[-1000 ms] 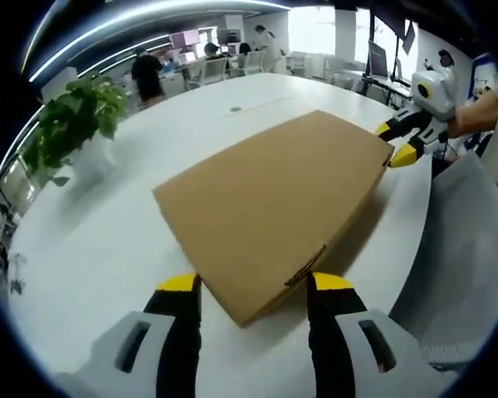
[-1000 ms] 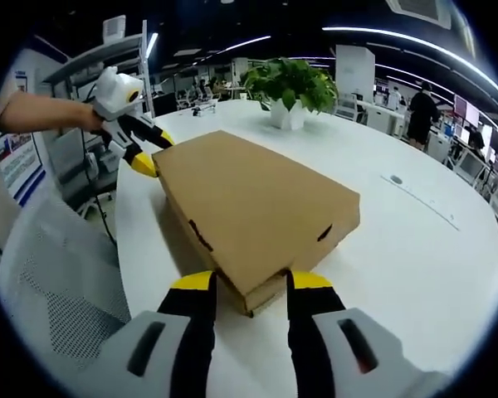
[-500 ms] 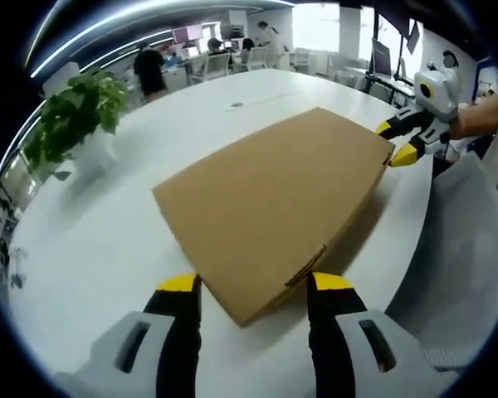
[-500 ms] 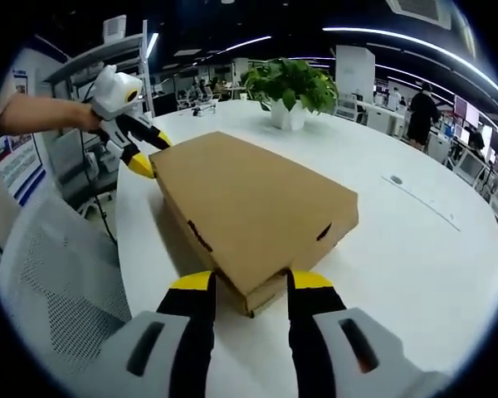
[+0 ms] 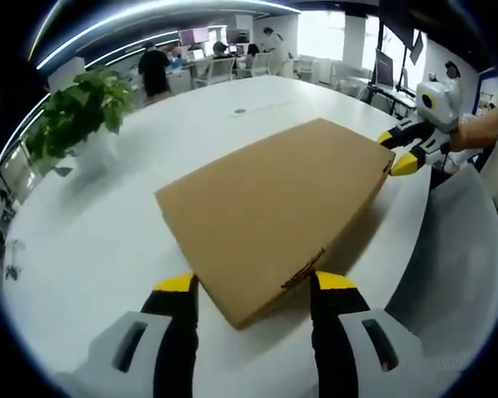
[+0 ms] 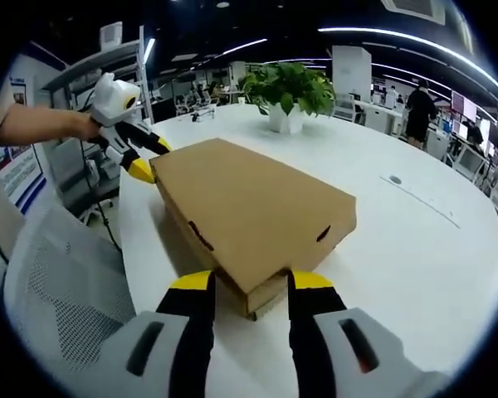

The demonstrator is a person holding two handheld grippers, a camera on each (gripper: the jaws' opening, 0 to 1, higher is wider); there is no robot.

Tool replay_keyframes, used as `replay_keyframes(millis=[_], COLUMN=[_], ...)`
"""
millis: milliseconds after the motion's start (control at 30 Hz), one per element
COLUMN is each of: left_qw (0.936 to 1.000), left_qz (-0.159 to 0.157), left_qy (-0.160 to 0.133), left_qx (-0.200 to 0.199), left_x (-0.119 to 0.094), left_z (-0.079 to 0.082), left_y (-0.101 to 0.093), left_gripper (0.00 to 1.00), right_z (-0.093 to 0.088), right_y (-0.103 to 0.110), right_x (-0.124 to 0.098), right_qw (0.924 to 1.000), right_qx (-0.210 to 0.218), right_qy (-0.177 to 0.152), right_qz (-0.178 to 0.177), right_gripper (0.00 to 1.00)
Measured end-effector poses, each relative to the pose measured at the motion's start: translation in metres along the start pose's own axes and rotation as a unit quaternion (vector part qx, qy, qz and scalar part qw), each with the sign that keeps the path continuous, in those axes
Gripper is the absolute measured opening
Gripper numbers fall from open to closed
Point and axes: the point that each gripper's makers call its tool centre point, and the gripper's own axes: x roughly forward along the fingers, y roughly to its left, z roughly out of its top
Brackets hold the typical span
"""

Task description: Operate the shoe box by opening the lid, removing the specified soft item, and placing it in the target area until the item is outside and the box remains undamaged.

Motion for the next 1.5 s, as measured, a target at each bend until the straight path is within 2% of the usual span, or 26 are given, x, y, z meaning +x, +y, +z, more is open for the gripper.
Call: replay_keyframes(millis=[267,733,933,1167,1300,1400,1500], left_qw=[0.9998,0.9983,0.996,0.9931,0.9924,0.9915,0.9909], left_qz=[-0.003,0.009,0.014,0.029,0.035,0.042,0.063], left_qy=[-0.015,-0.054,-0.085,-0.111,-0.116,-0.121,-0.118], left_qx=[-0.01,-0.016,-0.023,-0.024,-0.022,-0.021,-0.004], left_x=[-0.008,-0.017,-0.025,-0.032,-0.033,-0.034,-0.034], left_z=[0.011,0.031,0.047,0.065,0.072,0.078,0.081], left_y=[-0.001,-0.004,0.0,0.011,0.017,0.022,0.032], left_gripper=[0.58,0.67,0.7,0.64,0.6,0.56,0.48], right_z=[0.011,0.033,0.047,0.066,0.075,0.081,0.085], right_y=[0.002,0.001,-0.002,-0.015,-0.021,-0.025,-0.028], right_x=[-0.008,-0.02,-0.026,-0.032,-0.033,-0.034,-0.034], right_qw=[0.9999,0.9993,0.9987,0.997,0.9964,0.9956,0.9951], right_qx=[-0.004,0.009,-0.004,-0.011,-0.007,-0.012,-0.014], right_qy=[-0.01,-0.037,-0.05,-0.071,-0.078,-0.085,-0.089], right_qz=[0.002,-0.005,-0.012,-0.027,-0.031,-0.037,-0.04], right_gripper=[0.32,0.34,0.34,0.28,0.26,0.26,0.25])
